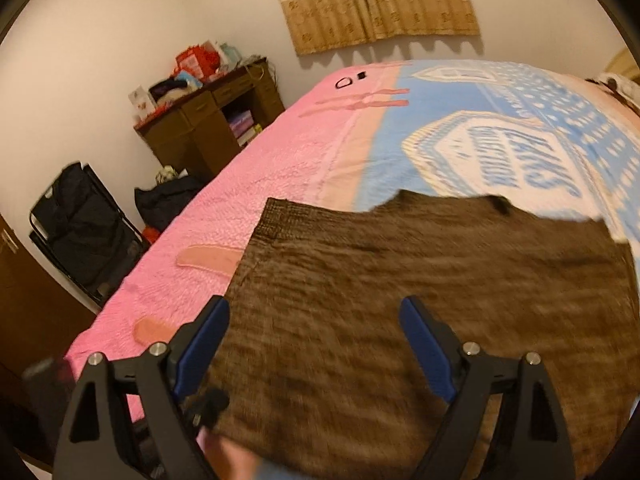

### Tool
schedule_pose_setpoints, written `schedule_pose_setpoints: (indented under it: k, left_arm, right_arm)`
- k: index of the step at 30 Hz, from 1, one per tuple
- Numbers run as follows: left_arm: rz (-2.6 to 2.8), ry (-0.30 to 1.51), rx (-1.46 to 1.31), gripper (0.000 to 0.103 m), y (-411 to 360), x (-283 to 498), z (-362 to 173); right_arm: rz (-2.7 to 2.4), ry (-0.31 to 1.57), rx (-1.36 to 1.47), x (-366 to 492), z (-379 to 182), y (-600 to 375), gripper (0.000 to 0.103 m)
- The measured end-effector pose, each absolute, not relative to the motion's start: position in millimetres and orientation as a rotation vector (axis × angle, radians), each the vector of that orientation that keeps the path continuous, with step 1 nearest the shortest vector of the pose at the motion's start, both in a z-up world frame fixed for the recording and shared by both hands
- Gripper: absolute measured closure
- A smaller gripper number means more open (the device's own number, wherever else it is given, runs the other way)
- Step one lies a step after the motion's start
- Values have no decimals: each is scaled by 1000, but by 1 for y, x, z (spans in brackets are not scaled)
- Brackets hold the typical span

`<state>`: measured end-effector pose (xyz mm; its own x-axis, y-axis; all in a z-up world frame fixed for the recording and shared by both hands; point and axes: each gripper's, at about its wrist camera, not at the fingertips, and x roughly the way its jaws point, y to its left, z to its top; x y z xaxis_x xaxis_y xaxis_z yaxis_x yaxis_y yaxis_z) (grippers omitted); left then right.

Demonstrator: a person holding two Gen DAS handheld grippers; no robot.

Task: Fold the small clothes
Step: 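Grasp the same sweater edge with the right tool beside the left tool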

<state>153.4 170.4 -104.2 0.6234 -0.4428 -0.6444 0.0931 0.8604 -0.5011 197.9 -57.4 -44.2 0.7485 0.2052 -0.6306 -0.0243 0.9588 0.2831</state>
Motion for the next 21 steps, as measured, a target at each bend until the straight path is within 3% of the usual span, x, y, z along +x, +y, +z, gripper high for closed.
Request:
schedule_pose_setpoints:
  k: [14, 17, 21]
  left_arm:
    - [-309, 797, -424, 91, 160, 138, -105]
    - [-300, 780, -411, 91, 157, 132, -107]
    - [-307, 779, -428, 91, 155, 132, -107]
  right_arm:
    - [155, 888, 52, 302, -83, 18, 13]
    - [107, 901, -56, 306, -98, 30, 4]
    - [91, 904, -94, 305, -101, 31, 3]
